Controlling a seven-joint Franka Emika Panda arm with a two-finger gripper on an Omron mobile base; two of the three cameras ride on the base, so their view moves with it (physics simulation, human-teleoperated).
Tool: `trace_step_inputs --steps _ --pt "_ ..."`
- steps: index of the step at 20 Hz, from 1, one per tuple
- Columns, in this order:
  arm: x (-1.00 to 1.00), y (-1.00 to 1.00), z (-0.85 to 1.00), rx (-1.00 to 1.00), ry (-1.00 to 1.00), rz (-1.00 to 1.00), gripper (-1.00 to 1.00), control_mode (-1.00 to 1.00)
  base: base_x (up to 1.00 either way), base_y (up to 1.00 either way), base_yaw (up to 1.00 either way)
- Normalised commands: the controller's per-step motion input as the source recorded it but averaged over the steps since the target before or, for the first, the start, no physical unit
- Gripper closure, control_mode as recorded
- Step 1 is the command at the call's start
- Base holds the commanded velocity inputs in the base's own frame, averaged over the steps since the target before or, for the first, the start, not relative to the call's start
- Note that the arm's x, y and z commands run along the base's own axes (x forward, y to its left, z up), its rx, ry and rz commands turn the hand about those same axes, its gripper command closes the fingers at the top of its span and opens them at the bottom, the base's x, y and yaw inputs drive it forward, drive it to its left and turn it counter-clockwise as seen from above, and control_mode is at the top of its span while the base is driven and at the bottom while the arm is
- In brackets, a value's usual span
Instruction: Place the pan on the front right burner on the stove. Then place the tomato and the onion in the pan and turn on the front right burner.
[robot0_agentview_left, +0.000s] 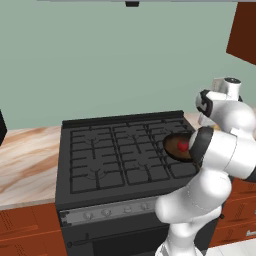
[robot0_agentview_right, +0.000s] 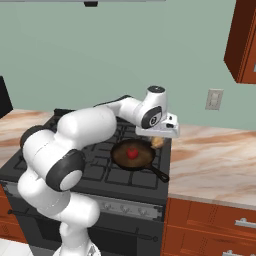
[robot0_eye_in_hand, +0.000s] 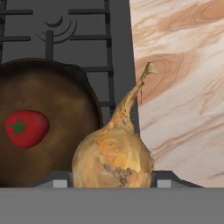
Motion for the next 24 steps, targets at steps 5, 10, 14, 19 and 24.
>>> trace_step_inputs --steps 5,10,14,19,24 --pt "-0.05 0.21 0.04 0.00 0.12 0.00 1.00 -1.00 0.00 0.00 0.00" --pt "-0.02 0.15 0.00 0.00 0.10 0.01 1.00 -1.00 0.00 0.00 0.00" --pt "0.00 0.07 0.00 0.05 0.02 0.02 1.00 -1.00 0.00 0.00 0.00" --pt "0.00 0.15 0.00 0.05 0.00 0.05 1.00 -1.00 0.00 0.00 0.00" --pt "0.00 0.18 0.00 0.05 0.00 0.03 1.00 -1.00 0.00 0.00 0.00"
